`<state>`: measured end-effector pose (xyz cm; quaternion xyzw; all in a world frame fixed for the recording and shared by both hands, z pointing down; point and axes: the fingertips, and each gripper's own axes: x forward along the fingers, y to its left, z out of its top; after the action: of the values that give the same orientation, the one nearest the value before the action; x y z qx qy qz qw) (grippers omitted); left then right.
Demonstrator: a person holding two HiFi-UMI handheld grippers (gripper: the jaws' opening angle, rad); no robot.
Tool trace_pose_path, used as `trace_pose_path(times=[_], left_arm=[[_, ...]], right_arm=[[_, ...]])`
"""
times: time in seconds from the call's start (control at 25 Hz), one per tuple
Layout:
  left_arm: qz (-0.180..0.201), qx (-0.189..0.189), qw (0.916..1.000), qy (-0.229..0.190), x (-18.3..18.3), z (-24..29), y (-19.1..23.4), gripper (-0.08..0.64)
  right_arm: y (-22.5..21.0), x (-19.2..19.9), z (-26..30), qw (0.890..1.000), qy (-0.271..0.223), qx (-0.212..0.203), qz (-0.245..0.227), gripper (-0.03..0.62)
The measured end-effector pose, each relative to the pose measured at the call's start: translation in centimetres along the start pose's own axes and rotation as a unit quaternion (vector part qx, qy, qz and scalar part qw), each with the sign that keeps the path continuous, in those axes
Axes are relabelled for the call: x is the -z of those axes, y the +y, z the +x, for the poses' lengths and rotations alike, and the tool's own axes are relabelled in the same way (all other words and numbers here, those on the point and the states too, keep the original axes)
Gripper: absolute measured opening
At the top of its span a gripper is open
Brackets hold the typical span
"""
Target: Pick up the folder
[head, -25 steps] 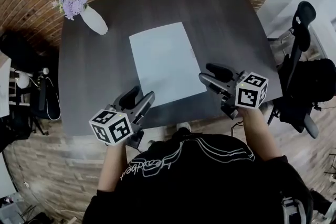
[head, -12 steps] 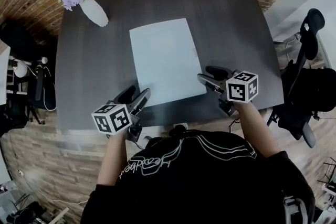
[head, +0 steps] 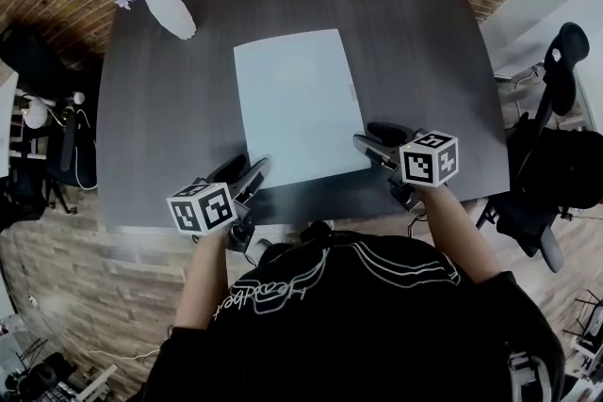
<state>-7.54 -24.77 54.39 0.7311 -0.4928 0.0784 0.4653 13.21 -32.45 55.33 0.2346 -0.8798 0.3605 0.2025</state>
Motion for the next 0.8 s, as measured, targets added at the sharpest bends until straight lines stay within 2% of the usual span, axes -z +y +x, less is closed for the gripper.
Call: trace_pose_path(times=[0.2, 0.36, 0.8], left_arm=[[0.002, -0.002, 1.0, 0.004, 0.26, 0.16, 0.02, 0.233], [-0.001, 0.0, 1.0, 0.004, 0.5, 0.28, -0.15, 0.222], [-0.004, 0.001, 1.0, 0.004, 0.58, 0.39, -0.08, 0.209]], right_arm=[[0.22, -0.08, 0.07, 1.0, 0.003, -0.006, -0.003, 0.178], [0.46, 0.09, 0.04, 1.0, 0.0, -0.013, 0.003, 0.142], [0.51, 0.11, 0.01, 1.0, -0.001, -0.002, 0.001, 0.137]])
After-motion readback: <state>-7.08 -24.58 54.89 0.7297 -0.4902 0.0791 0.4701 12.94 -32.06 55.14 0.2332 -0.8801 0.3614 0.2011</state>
